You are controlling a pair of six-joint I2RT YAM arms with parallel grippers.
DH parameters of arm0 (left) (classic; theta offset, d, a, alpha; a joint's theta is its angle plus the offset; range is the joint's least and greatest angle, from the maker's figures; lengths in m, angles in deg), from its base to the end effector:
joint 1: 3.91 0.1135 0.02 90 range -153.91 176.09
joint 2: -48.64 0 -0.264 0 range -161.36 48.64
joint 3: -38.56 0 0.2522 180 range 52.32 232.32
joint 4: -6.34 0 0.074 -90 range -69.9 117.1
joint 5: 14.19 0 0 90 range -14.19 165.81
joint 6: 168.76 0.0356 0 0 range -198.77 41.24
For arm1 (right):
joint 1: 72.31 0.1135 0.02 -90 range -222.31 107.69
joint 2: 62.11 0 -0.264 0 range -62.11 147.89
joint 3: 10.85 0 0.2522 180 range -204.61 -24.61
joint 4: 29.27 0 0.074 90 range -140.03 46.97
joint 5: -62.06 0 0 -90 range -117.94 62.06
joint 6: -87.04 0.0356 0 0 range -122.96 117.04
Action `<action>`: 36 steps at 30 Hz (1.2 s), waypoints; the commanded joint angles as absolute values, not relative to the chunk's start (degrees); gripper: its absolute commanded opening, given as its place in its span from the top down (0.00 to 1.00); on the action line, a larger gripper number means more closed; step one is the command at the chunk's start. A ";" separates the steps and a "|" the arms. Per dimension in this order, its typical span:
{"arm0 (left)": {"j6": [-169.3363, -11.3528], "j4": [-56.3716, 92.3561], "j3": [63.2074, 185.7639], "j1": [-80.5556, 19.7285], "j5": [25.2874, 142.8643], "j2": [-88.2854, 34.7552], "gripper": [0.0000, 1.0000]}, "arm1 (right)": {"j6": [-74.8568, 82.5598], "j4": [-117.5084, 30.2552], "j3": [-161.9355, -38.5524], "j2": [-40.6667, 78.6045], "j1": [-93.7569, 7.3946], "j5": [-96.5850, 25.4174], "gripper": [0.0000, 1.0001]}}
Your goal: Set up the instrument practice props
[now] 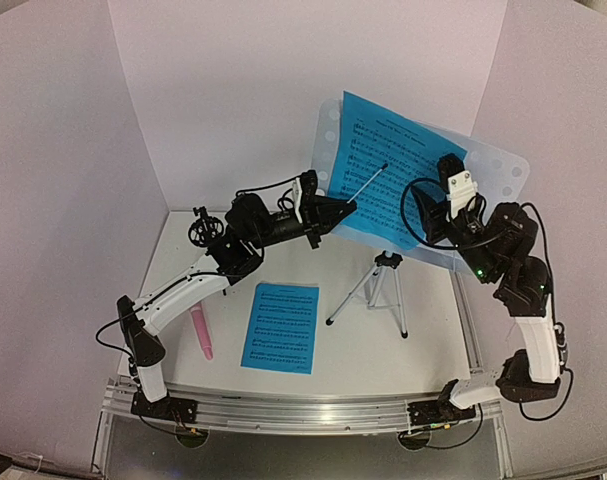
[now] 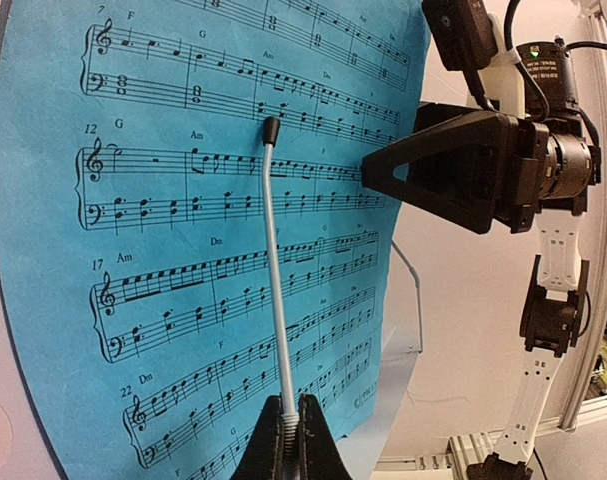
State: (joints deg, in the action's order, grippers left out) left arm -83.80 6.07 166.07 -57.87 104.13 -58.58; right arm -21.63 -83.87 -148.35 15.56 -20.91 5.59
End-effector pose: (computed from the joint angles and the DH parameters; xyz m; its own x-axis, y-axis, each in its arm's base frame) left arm 0.2413 -0.3603 0.4901 0.1203 -0.2968 -0.9473 0.9875 0.1332 0.0837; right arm 0.1362 0.1390 0.5989 0.1526 -0.2366 -0.9596 -0.2739 0.9228 -0.2711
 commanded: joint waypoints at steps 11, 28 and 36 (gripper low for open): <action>-84.84 4.44 165.78 -57.88 105.04 -57.68 1.00 | -15.71 -82.92 -146.73 12.23 -21.07 11.33 0.73; -84.92 3.95 165.43 -57.88 105.83 -57.71 1.00 | -15.25 -81.95 -148.67 17.12 -21.07 7.42 1.00; -85.13 3.82 165.16 -57.88 105.73 -57.53 1.00 | -15.00 -81.13 -149.60 17.89 -21.16 6.89 1.00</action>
